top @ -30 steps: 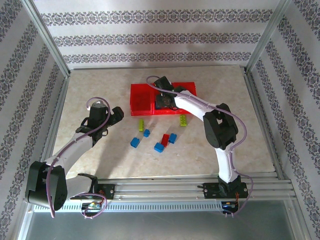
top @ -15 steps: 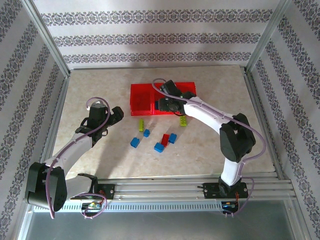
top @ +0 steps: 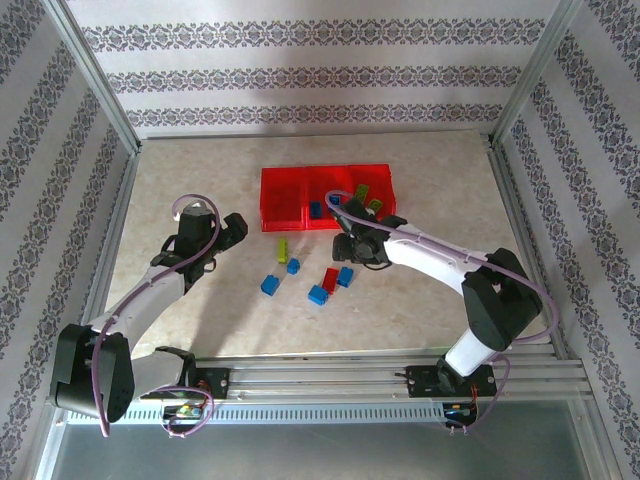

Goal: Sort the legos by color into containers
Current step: Pick up the lego from the center of the table.

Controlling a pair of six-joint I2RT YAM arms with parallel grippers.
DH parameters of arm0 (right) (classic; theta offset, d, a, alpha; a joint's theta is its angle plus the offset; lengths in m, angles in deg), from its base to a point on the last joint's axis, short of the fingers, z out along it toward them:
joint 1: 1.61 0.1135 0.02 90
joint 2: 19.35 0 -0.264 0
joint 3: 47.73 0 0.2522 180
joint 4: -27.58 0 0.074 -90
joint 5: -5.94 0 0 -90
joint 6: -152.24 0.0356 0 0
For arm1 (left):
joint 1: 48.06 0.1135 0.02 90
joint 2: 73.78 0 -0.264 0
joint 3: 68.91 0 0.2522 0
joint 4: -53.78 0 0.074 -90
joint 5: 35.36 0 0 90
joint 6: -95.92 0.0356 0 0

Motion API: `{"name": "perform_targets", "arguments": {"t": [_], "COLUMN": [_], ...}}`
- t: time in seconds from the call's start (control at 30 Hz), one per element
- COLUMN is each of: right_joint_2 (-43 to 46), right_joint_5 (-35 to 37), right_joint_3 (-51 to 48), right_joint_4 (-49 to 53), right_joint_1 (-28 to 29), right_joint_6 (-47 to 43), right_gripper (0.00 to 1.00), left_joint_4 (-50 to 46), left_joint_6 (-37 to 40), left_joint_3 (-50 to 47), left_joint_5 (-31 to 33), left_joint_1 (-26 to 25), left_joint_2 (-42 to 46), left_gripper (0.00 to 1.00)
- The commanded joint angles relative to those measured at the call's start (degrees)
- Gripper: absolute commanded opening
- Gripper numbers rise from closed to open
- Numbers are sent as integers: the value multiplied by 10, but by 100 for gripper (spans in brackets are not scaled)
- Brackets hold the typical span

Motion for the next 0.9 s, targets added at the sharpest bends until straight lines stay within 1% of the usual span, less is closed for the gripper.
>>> {"name": "perform_targets", "arguments": {"t": [0.0, 0.2, 0.53, 0.87], "right_joint_2": [10, -5, -32, -45], "right_joint_5": [-16, -34, -37, -45], "right_joint_3": [-17, -23, -29, -37], "right_joint_4": [18, 13, 6, 6], "right_joint_1": [10, 25, 31, 29], "right_joint_6": [42, 54, 72, 77], "right_gripper": [67, 71, 71, 61], "left_joint_4": [9, 17, 18, 21], "left_joint_6": [-10, -14, -16, -17], "left_joint_3": [-10, -18, -23, -24], "left_joint_5": [-8, -10, -10, -10], "left_joint_1": [11, 11, 11, 11], "left_joint_2": [-2, -2, -1, -4], "left_gripper": [100, 100, 100, 100]}}
